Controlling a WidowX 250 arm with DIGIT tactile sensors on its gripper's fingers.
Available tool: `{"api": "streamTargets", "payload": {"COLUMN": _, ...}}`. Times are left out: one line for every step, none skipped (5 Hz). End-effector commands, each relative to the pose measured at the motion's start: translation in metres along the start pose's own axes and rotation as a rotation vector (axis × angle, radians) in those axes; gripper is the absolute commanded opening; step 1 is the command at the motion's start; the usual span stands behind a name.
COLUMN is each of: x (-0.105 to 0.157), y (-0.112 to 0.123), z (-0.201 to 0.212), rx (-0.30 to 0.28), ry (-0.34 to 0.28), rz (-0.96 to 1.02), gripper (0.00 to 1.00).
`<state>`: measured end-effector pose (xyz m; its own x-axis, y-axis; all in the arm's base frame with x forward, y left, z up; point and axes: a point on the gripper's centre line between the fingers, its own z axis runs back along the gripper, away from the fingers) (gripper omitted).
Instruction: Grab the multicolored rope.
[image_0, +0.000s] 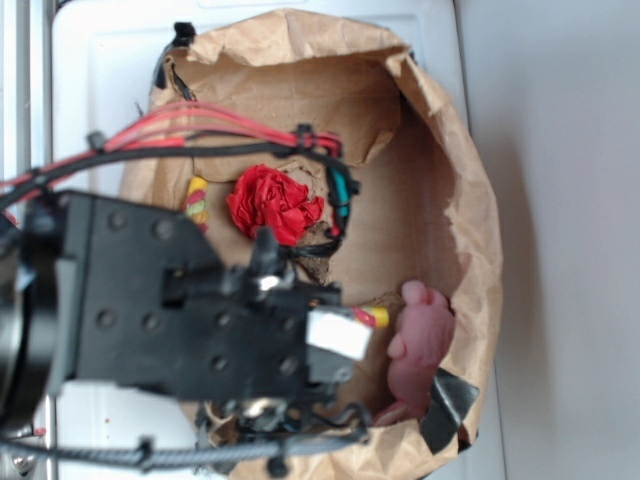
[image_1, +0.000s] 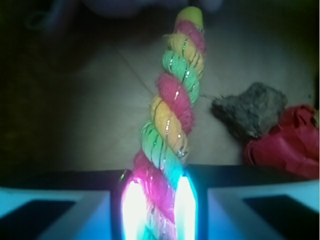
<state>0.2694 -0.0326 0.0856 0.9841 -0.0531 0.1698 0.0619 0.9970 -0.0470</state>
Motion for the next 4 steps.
{"api": "streamTargets", "payload": {"x": 0.018, "y": 0.017, "z": 0.056, "rx": -0.039, "ry": -0.108, "rz": 0.089, "gripper": 0.0}}
{"api": "streamTargets", "payload": {"x": 0.015, "y": 0.023, "z": 0.081, "rx": -0.027, "ry": -0.151, "rz": 0.141, "gripper": 0.0}}
{"api": "streamTargets", "payload": {"x": 0.009, "y": 0.028, "z": 0.108, "rx": -0.005, "ry": -0.186, "rz": 0.205, "gripper": 0.0}}
{"api": "streamTargets", "payload": {"x": 0.009, "y": 0.036, "z": 0.129, "rx": -0.007, "ry": -0.2, "rz": 0.26, "gripper": 0.0}}
